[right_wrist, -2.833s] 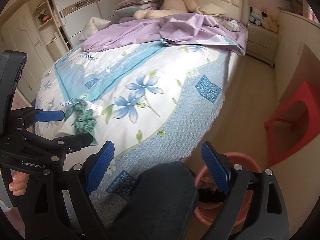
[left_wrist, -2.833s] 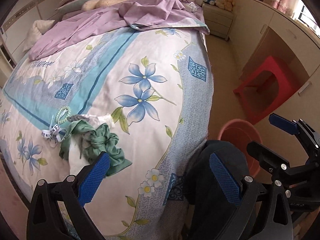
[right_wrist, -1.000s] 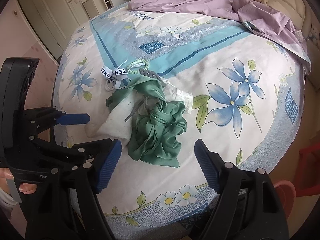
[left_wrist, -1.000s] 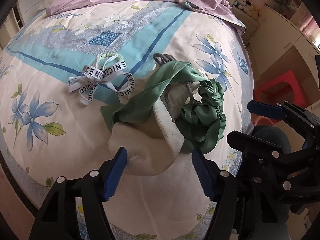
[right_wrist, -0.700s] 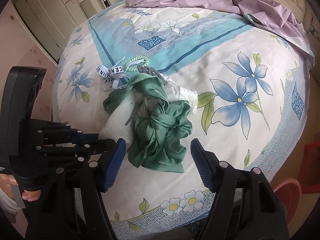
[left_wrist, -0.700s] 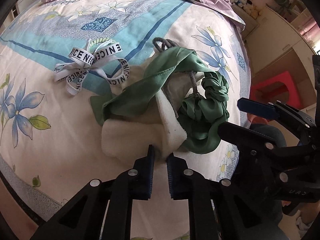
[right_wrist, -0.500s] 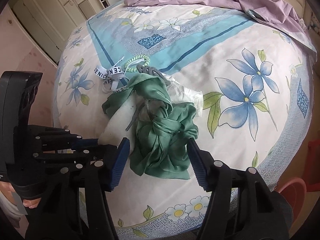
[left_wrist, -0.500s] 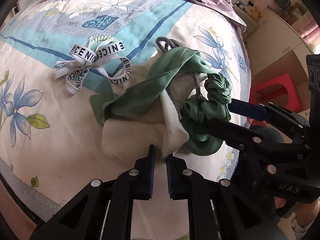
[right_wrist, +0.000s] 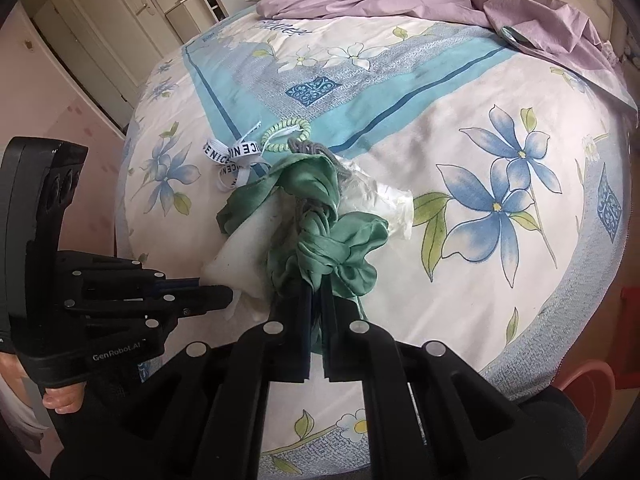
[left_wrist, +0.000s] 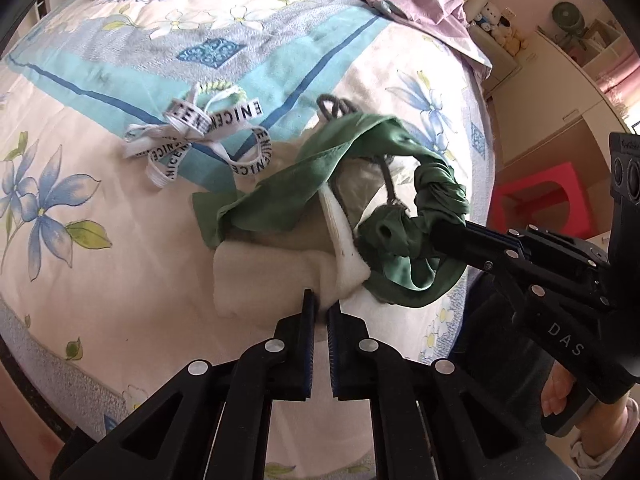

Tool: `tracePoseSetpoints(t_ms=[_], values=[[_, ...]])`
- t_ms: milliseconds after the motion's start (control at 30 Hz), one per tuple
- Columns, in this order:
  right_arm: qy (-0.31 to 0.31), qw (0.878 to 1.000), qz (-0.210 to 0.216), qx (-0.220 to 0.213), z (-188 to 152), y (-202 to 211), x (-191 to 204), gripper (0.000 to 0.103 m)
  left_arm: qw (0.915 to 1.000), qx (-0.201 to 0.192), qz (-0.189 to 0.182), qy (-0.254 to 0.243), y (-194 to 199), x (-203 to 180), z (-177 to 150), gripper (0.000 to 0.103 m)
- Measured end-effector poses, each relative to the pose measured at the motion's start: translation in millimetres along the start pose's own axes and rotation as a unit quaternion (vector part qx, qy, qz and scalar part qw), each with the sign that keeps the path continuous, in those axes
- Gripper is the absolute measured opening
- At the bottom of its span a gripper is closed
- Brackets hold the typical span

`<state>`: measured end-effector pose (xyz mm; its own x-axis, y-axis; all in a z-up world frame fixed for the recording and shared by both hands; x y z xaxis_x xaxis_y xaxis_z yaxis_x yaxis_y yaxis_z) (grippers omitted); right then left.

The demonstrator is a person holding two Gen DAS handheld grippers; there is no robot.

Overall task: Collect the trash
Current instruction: 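Grasp the white cloth with the left tool while the right tool grasps the green fabric, then lift and carry the white cloth and green fabric in both tools over the pink bucket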

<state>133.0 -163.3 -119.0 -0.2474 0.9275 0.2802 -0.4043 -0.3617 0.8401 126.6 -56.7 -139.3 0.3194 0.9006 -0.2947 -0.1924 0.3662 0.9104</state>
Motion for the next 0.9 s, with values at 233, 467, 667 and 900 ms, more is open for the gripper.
tracePoseSetpoints(t_ms=[233,467,667,900], values=[[0.014,0.999,0.003,-0.028,4,43,9,0.004,0.9994,-0.033,-0.001,0.003,44,-10,-2,0.006],[0.024,0.998,0.001,-0.056,3,83,15,0.004,0.9988,-0.049,0.008,0.002,72,-16,-11,0.005],[0.021,0.997,0.002,-0.068,-3,103,16,0.004,0.9986,-0.050,0.019,0.000,85,-17,-19,0.004],[0.023,0.996,0.010,-0.087,1,119,23,0.004,0.9985,-0.054,0.008,0.012,104,-14,-14,0.001]])
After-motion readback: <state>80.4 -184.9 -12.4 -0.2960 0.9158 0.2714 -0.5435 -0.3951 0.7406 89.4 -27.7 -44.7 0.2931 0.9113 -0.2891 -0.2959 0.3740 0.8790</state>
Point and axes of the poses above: each gripper's, at about its wrist camera, not at the fingertips, and y roughly against the way its jaws point, x to its left, z to its top, the point moved 8 cm from there along -y, roughly the way its jaws point, and after that the axes turned 1 degree about -z, right-handed, at the moved point
